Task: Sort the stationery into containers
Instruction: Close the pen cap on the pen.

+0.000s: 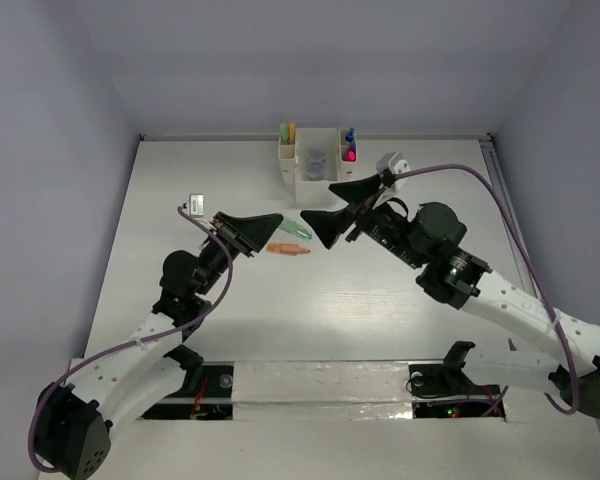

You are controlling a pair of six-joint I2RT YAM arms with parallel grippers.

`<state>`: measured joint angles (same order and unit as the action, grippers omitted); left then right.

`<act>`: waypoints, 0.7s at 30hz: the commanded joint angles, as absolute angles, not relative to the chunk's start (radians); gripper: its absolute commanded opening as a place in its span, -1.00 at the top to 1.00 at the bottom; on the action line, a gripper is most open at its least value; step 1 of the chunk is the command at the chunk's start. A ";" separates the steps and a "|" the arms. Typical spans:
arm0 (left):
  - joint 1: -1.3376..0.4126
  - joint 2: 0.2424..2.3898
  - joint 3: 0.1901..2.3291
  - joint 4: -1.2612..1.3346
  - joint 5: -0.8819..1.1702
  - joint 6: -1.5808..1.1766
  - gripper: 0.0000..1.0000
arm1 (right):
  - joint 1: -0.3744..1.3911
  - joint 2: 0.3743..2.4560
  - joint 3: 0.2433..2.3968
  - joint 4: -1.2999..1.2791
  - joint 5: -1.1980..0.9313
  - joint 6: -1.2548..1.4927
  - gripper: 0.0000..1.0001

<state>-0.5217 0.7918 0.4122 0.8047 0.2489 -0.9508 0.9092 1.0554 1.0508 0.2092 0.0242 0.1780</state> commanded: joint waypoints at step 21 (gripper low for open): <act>-0.522 0.772 0.324 1.299 0.252 -1.015 1.00 | 0.896 1.157 0.841 0.690 -0.149 0.653 -0.62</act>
